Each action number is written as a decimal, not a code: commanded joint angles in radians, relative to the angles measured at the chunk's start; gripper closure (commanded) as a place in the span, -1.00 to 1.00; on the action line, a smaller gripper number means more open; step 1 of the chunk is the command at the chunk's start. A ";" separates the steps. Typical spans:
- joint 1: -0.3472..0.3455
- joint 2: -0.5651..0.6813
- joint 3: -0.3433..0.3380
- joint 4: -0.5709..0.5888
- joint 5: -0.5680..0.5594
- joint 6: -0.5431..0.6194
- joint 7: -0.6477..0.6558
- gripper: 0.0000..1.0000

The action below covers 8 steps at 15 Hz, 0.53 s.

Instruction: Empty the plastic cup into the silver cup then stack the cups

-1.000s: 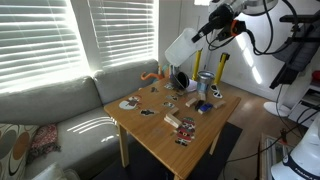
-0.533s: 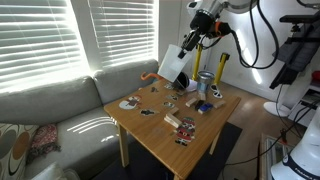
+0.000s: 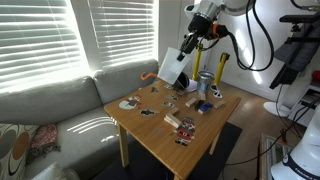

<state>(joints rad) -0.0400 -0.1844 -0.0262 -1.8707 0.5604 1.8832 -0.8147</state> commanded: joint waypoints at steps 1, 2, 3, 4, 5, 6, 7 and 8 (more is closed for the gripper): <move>0.052 0.022 0.007 0.007 -0.044 -0.004 -0.008 0.97; 0.065 0.039 0.023 0.020 -0.090 -0.019 0.013 0.97; 0.078 0.051 0.033 0.028 -0.118 -0.024 0.018 0.97; 0.089 0.065 0.043 0.037 -0.151 -0.030 0.026 0.97; 0.098 0.077 0.055 0.040 -0.194 -0.026 0.035 0.97; 0.106 0.088 0.066 0.043 -0.245 -0.023 0.049 0.97; 0.112 0.097 0.075 0.042 -0.293 -0.021 0.061 0.97; 0.115 0.106 0.083 0.040 -0.341 -0.013 0.071 0.97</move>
<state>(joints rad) 0.0624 -0.1145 0.0374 -1.8649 0.3423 1.8806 -0.7875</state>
